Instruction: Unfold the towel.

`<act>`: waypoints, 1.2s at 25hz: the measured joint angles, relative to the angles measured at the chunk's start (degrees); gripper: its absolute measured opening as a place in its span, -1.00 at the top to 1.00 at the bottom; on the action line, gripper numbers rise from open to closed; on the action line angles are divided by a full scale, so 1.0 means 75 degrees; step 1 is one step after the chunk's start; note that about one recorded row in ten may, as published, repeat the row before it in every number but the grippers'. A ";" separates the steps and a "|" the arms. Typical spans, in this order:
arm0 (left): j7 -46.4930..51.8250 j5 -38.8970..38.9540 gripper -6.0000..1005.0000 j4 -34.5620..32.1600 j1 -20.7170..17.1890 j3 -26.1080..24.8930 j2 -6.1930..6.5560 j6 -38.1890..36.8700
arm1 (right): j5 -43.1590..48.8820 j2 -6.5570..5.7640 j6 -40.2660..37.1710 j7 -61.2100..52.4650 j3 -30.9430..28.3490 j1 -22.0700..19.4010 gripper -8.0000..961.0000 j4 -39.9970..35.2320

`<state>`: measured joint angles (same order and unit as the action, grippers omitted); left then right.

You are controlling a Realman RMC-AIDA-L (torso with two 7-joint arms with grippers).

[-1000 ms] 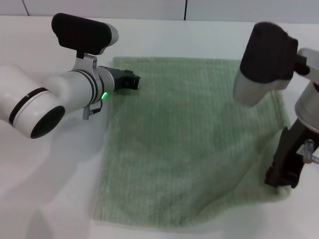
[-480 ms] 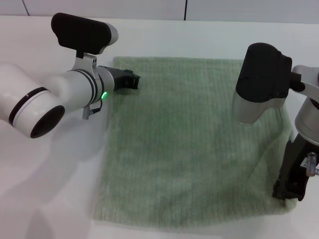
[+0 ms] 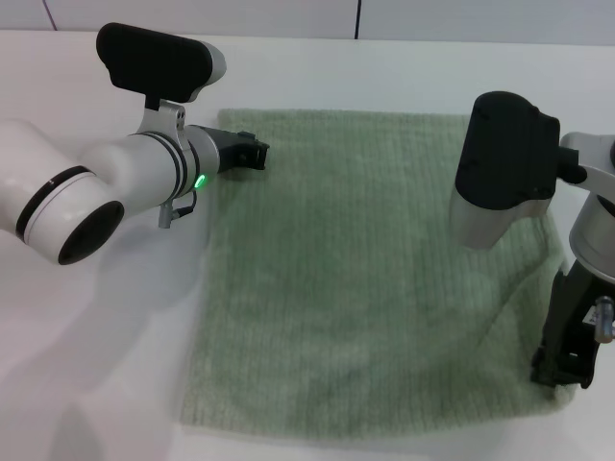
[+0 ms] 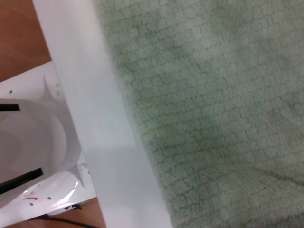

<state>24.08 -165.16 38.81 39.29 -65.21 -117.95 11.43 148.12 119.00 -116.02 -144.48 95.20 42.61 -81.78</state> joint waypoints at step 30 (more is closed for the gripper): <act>-0.0010 -0.0014 0.99 0.0087 -0.0025 -0.0001 0.0008 0.0091 | 0.2500 0.0071 0.5755 -0.0897 0.0566 -0.1720 0.23 -0.1278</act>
<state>24.01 -165.26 39.46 39.10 -65.22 -117.89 12.11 166.87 119.54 -72.86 -151.21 99.45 29.71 -91.37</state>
